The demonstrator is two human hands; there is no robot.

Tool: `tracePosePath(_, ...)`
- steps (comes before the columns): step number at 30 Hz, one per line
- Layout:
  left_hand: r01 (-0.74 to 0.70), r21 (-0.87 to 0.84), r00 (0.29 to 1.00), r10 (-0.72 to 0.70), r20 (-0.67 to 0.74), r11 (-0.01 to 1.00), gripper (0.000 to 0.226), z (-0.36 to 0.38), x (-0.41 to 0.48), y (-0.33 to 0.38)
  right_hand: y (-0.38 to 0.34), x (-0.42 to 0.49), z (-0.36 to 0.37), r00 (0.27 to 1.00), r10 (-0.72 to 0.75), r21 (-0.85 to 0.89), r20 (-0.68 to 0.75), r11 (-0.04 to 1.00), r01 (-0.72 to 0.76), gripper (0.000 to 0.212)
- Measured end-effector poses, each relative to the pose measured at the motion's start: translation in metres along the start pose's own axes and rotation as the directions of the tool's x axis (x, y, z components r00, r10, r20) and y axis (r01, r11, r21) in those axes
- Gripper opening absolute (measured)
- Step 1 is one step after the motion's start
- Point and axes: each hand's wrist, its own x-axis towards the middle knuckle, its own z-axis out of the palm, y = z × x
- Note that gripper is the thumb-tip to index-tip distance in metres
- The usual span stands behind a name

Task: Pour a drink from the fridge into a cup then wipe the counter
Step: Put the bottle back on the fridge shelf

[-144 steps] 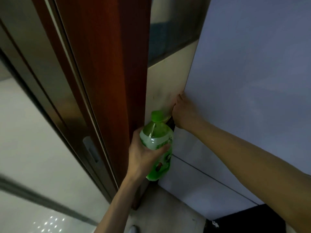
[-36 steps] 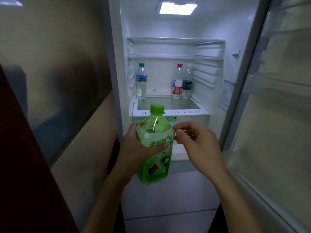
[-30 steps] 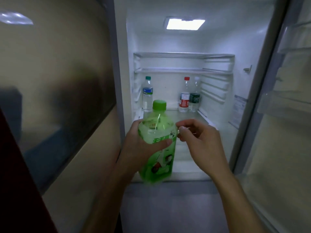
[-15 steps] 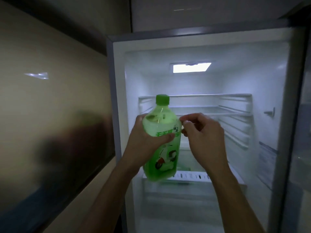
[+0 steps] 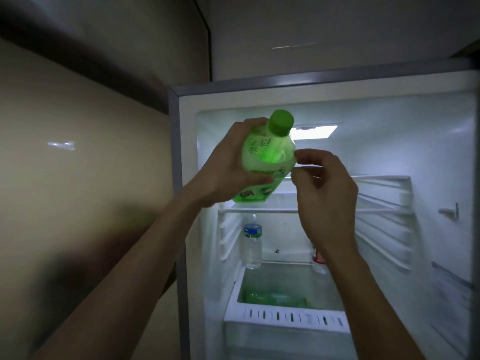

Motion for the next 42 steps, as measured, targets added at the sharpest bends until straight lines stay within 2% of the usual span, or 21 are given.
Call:
tracePosePath(6,-0.151,0.08,0.981,0.159,-0.113,0.985,0.083,0.006,0.018,-0.023,0.014,0.007,0.025,0.997,-0.075,0.066,-0.005,0.995,0.075,0.039)
tracePosePath(9,-0.196,0.081,0.959,0.209,-0.194,0.977,0.078,0.015,0.018,-0.035,0.026,0.011,0.031,0.997,-0.081,0.071,0.014,0.994,0.08,0.037)
tracePosePath(12,-0.188,0.063,0.96,0.197,-0.198,0.98,0.08,0.023,0.017,-0.051,0.039,0.012,0.038,0.997,-0.071,0.06,0.044,0.996,0.068,0.033)
tracePosePath(14,-0.138,0.044,0.972,0.144,-0.188,0.989,0.079,0.029,0.018,-0.06,0.05,0.013,0.044,0.995,-0.047,0.02,0.083,0.999,0.046,0.033)
tracePosePath(16,-0.021,0.039,0.978,0.028,-0.206,0.999,0.075,0.035,0.019,-0.067,0.061,0.016,0.051,0.99,-0.01,-0.054,0.14,0.998,0.018,0.038)
tracePosePath(21,0.267,0.2,0.949,-0.222,-0.222,0.943,0.07,0.04,0.023,-0.074,0.084,0.024,0.068,0.951,0.01,-0.229,0.309,0.971,0.065,0.053)
tracePosePath(23,0.321,0.254,0.936,-0.264,-0.234,0.913,0.073,0.038,0.024,-0.074,0.091,0.028,0.072,0.93,-0.004,-0.293,0.367,0.949,0.12,0.055)
tracePosePath(25,0.29,0.315,0.932,-0.192,-0.306,0.904,0.068,0.039,0.022,-0.072,0.093,0.034,0.074,0.921,-0.023,-0.322,0.39,0.933,0.16,0.055)
tracePosePath(27,0.228,0.414,0.916,-0.05,-0.397,0.881,0.054,0.043,0.017,-0.071,0.092,0.04,0.074,0.917,-0.03,-0.324,0.397,0.93,0.171,0.053)
tracePosePath(29,0.203,0.474,0.902,0.025,-0.432,0.857,0.037,0.047,0.013,-0.072,0.093,0.046,0.075,0.912,-0.044,-0.331,0.407,0.924,0.193,0.051)
tracePosePath(31,0.2,0.486,0.91,0.023,-0.414,0.851,0.03,0.05,0.012,-0.075,0.094,0.048,0.076,0.9,-0.035,-0.353,0.435,0.912,0.206,0.051)
tracePosePath(36,0.194,0.524,0.945,-0.015,-0.326,0.83,0.03,0.059,0.024,-0.085,0.101,0.056,0.077,0.855,0.033,-0.441,0.518,0.866,0.234,0.054)
tracePosePath(39,0.2,0.549,0.962,-0.056,-0.268,0.811,0.036,0.066,0.033,-0.093,0.101,0.062,0.077,0.865,-0.006,-0.459,0.503,0.846,0.273,0.05)
tracePosePath(42,0.243,0.599,0.967,-0.143,-0.21,0.763,0.036,0.07,0.047,-0.098,0.1,0.065,0.072,0.892,-0.022,-0.447,0.451,0.86,0.246,0.042)
